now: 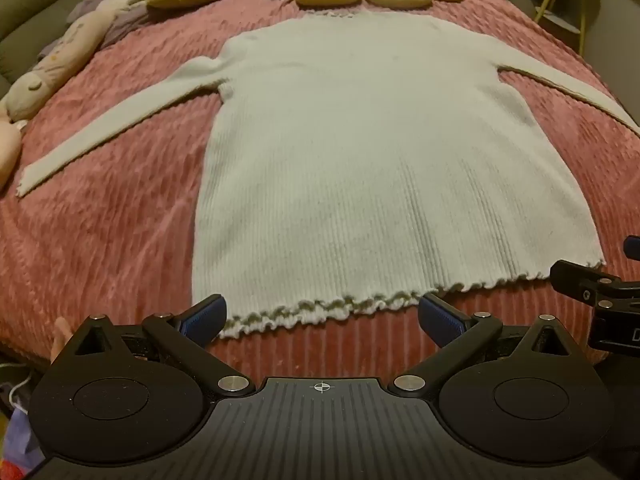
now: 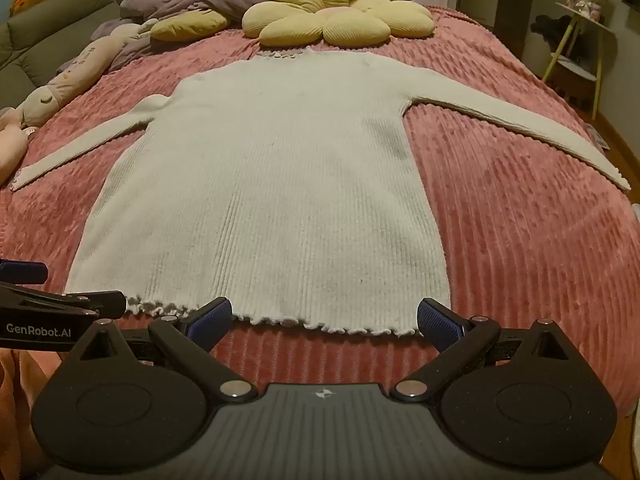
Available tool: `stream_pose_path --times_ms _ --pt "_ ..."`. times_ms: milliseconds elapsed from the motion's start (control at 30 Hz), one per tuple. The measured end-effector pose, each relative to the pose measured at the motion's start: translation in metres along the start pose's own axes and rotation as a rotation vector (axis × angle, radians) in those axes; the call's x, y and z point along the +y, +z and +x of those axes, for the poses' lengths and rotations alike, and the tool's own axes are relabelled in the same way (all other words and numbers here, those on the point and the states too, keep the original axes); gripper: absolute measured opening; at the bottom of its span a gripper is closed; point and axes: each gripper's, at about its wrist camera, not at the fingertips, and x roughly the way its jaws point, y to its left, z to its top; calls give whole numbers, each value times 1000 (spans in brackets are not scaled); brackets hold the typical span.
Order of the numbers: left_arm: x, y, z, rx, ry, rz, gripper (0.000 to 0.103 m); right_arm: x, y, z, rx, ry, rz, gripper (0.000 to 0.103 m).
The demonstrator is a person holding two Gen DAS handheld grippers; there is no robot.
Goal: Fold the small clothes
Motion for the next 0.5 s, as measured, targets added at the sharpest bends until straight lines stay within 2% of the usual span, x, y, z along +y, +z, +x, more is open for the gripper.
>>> stream_pose_path --times_ms 500 --pt "-4 -2 3 20 1 -6 103 0 0 0 4 3 5 99"
